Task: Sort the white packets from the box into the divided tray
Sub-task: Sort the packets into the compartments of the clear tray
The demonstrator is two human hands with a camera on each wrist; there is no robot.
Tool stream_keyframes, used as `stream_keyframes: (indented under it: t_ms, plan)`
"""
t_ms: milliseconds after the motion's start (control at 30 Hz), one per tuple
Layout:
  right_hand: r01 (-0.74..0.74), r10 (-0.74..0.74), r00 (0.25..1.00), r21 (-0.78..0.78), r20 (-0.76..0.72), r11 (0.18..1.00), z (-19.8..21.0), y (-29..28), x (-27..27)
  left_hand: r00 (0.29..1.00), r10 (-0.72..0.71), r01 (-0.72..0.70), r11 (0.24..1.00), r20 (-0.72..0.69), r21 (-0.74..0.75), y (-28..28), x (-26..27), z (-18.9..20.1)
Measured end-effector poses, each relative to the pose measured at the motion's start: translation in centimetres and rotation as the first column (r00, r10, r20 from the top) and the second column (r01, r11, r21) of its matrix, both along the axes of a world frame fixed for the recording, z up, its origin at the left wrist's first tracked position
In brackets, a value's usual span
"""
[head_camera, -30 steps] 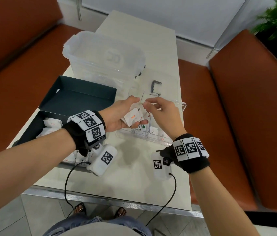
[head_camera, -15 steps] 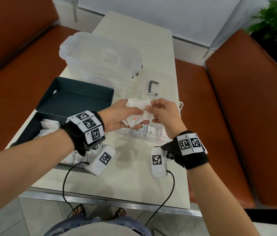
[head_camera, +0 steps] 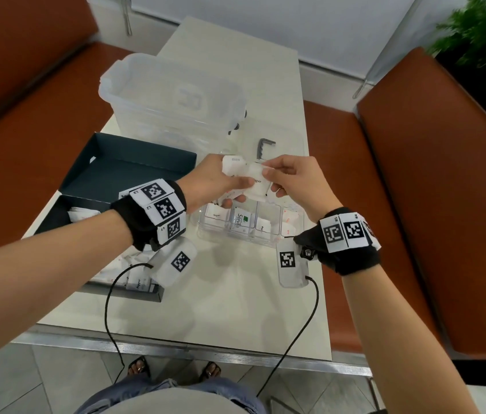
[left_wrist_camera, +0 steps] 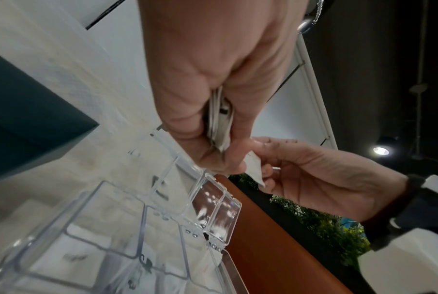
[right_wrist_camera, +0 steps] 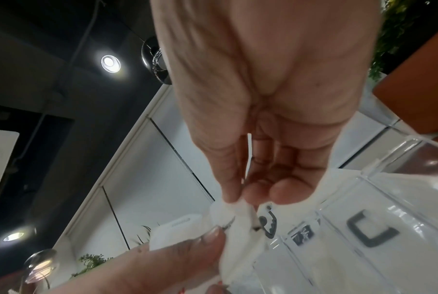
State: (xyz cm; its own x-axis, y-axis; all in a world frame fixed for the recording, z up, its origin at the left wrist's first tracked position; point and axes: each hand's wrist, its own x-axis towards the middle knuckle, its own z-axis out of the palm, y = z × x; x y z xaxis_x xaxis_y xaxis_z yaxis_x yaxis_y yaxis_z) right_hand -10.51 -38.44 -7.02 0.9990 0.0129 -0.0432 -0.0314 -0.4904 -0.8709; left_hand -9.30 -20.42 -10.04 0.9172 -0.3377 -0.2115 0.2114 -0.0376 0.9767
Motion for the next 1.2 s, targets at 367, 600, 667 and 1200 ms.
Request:
stream_keyframes:
  t_ms: [367,600,667,1200]
  plan:
    - [0.102,-0.108,0.993,-0.134,-0.040,0.986,-5.0,2.8,3.0,0.973,0.208,-0.211,0.977,-0.097,-0.025,3.0,0.2,-0.3]
    - [-0.108,0.043,0.992,-0.607,-0.121,0.788,-8.6,6.8,3.7,0.969,0.226,-0.229,0.973,-0.097,-0.017,4.6,-0.5,-0.1]
    - [-0.118,0.048,0.991,-0.661,-0.124,0.741,-9.1,7.0,3.8,0.967,0.233,-0.236,0.971,-0.104,-0.023,5.0,-0.6,-0.2]
    - [-0.162,0.322,0.947,-0.892,-0.019,0.423,-9.3,7.2,4.0,0.963,0.231,-0.240,0.970,-0.140,-0.049,5.4,-1.2,-0.3]
